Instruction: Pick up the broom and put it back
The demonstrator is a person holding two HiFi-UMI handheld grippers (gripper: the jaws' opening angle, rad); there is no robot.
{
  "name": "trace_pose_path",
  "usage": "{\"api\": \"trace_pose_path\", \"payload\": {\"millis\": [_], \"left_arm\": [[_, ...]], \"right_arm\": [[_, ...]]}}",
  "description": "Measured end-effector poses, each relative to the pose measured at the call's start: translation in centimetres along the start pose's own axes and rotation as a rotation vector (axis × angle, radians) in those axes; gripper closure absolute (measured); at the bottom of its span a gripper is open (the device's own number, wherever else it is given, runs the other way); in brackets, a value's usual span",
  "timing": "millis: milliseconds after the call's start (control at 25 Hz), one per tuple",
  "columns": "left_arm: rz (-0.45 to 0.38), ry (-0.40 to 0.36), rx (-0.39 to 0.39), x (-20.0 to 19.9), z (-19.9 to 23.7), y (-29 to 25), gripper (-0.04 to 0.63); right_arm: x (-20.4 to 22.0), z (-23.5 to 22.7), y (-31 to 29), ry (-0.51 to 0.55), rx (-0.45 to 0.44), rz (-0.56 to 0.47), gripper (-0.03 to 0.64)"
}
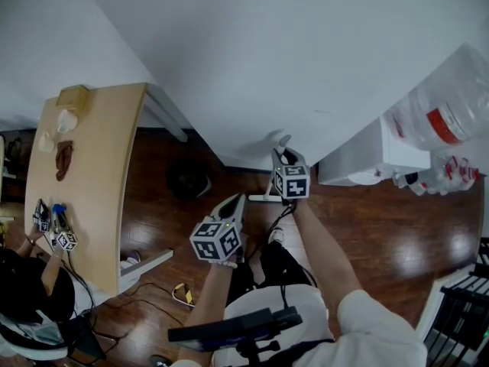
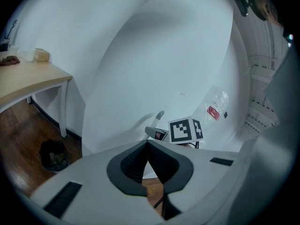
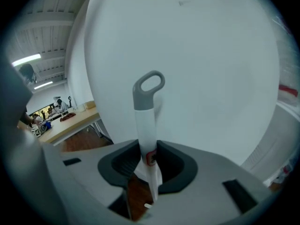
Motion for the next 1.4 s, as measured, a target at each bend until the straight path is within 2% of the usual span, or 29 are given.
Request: {"api": "trace_pose_path", "payload": {"millis": [320, 520, 680, 800, 1040, 1400], "left_arm": [[0.002, -0.070, 0.055, 0.5, -1.1, 3.1, 0.606], [-0.038, -0.179, 0.083, -1.4, -2.0, 5.9, 0.606], [-0.104, -0.299, 0.096, -4.1, -3.3, 8.0, 0.606], [-0.149, -0.352, 0.112, -6.2, -4.5, 9.0, 0.606], [-0.189, -0.383, 0.149, -8.8, -6.0, 9.2, 0.606], [-0.207, -0.384, 0.163, -10.0, -6.4, 9.6, 0.606]], "right_arm": [[2.3, 2.4, 6.4, 0.001, -0.013, 0.011, 0.485], [-1.6, 4.2, 13.8, 0.022, -0.011, -0.110, 0.485], [-5.7, 6.0, 19.4, 0.032, -0.007, -0.208, 0.486], [-8.5, 7.5, 22.3, 0.050, -0.008, -0.263, 0.486], [-12.3, 9.6, 24.8, 0.076, 0.008, -0.289, 0.486], [-12.5, 9.4, 25.8, 0.062, 0.057, -0.301, 0.488]]}}
Point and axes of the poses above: the fingertips, and each gripper's own axes: y backward along the fingers, z to its left, x out of its underside, the point moved 2 cm from there along y, backward along the fingers, and after that the axes turned 3 degrees about -x, right-handed, at the moved point
